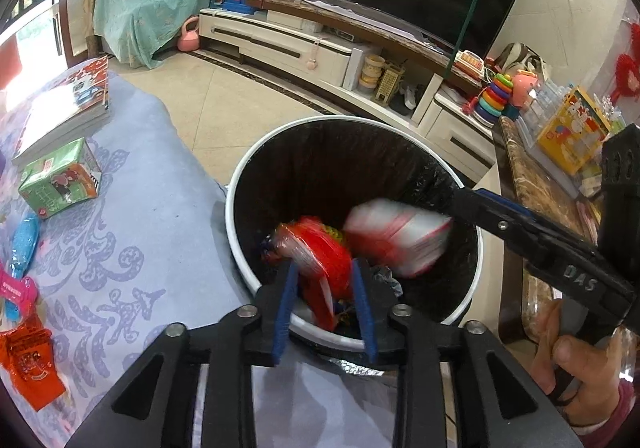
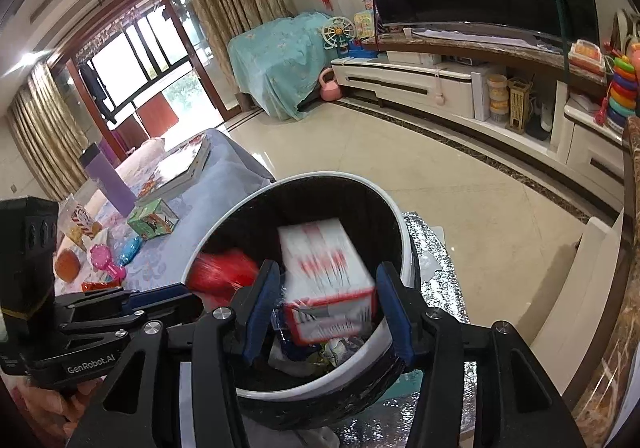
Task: Collect trash
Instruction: 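Carry both items over the bin and open both grippers to drop them, then move both tools back over the table toward the orange wrapper and tissue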
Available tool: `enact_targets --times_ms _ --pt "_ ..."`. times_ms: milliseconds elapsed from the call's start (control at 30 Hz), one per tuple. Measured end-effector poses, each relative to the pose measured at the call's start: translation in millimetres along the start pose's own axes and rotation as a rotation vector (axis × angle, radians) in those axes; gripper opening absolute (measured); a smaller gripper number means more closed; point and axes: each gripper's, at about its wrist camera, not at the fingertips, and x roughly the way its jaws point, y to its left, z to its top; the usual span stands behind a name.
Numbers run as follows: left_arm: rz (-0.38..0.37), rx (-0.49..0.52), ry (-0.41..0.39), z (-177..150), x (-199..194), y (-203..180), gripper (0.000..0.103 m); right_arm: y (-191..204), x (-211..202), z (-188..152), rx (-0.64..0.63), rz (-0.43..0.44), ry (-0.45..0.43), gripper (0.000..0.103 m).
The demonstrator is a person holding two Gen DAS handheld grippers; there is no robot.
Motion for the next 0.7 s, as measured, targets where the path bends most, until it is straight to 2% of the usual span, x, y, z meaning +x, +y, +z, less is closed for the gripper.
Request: enact_targets --times_ms 67,167,200,267,333,433,700 --pt "0.005 -0.002 -0.011 -2.6 -3.7 1.1 0.038 -2.0 -4.7 0.0 0.011 0.003 -0.014 0.068" --pt "0.011 -0.016 -0.028 -11.3 -13.6 4.8 0.048 -1.6 -11.7 -0.4 0.021 0.009 -0.034 0.072" --pt "0.010 -0.022 -0.036 -16.4 -18.5 6.8 0.048 -0.8 -13.4 -0.5 0.026 0.014 -0.037 0.074" --pt "0.010 -0.032 -0.045 -25.0 -26.3 10.9 0.048 1.8 -16.0 -2.3 0.036 0.029 -0.040 0.086" --pt "0.006 -0.051 -0.059 -39.0 -38.0 17.0 0.049 7.7 -18.4 -5.7 0.043 0.042 -0.041 0.091" --pt "0.012 -0.074 -0.081 -59.7 -56.1 27.0 0.053 20.6 -19.1 -13.0 0.043 0.070 -0.030 0.094" --pt "0.050 -0.136 -0.098 -117.1 -101.3 60.3 0.053 65.3 -16.0 -34.7 0.015 0.151 0.006 0.094"
